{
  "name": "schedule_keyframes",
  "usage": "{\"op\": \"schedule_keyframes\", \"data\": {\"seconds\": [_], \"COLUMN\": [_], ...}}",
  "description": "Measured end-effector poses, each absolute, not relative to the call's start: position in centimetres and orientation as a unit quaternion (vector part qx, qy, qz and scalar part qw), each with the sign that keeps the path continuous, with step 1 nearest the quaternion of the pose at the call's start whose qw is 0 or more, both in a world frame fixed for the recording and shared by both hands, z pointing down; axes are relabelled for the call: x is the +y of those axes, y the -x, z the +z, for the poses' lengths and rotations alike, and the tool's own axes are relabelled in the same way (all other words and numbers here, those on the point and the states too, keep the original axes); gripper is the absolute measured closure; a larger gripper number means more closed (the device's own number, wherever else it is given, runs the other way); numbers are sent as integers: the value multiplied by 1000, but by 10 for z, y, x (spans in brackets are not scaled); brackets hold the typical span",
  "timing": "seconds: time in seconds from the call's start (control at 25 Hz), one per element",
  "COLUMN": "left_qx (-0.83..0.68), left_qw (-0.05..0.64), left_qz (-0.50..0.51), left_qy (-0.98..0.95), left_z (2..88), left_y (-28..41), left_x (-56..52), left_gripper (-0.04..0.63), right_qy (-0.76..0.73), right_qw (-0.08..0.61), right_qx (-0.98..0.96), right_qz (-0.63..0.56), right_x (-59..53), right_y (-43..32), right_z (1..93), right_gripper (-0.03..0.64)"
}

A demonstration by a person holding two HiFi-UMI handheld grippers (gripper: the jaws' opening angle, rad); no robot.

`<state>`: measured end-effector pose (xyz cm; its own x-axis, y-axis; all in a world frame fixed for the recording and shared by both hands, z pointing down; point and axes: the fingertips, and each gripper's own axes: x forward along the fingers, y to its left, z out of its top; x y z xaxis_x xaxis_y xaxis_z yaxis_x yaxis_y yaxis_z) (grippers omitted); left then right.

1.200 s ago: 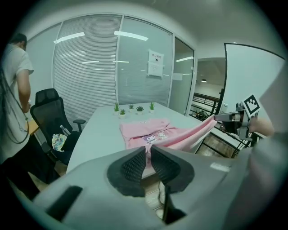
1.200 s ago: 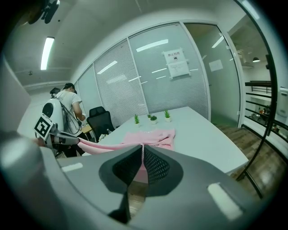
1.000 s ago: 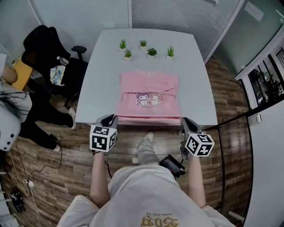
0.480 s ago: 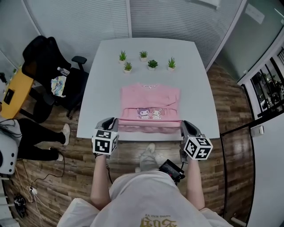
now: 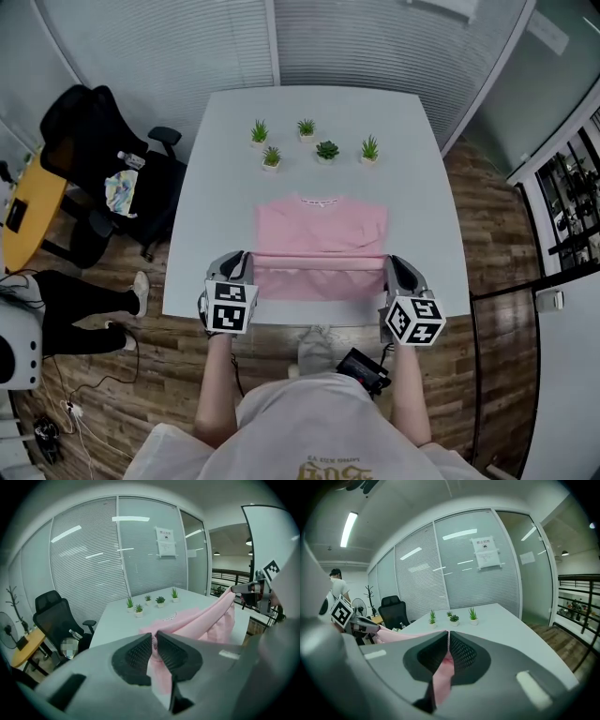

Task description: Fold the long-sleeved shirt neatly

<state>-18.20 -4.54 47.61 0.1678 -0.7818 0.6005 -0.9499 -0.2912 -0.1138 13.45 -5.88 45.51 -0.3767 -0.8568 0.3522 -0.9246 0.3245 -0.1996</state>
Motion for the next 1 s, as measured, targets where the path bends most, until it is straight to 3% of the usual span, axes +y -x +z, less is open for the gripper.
{"op": "schedule_keyframes", "data": {"seconds": [1.0], "left_qx": [-578], "left_qw": [126], "left_qz": [304], "left_qy": [-747], "left_z": [489], "left_y": [172], "left_x": [-192], "left_gripper": [551], "right_qy": [-567], "right_qw": [81], "right_qx": [-800], "right_qz": [179], "right_x": [-201], "right_y": [-145], "right_z": [461], "right_gripper": [591]}}
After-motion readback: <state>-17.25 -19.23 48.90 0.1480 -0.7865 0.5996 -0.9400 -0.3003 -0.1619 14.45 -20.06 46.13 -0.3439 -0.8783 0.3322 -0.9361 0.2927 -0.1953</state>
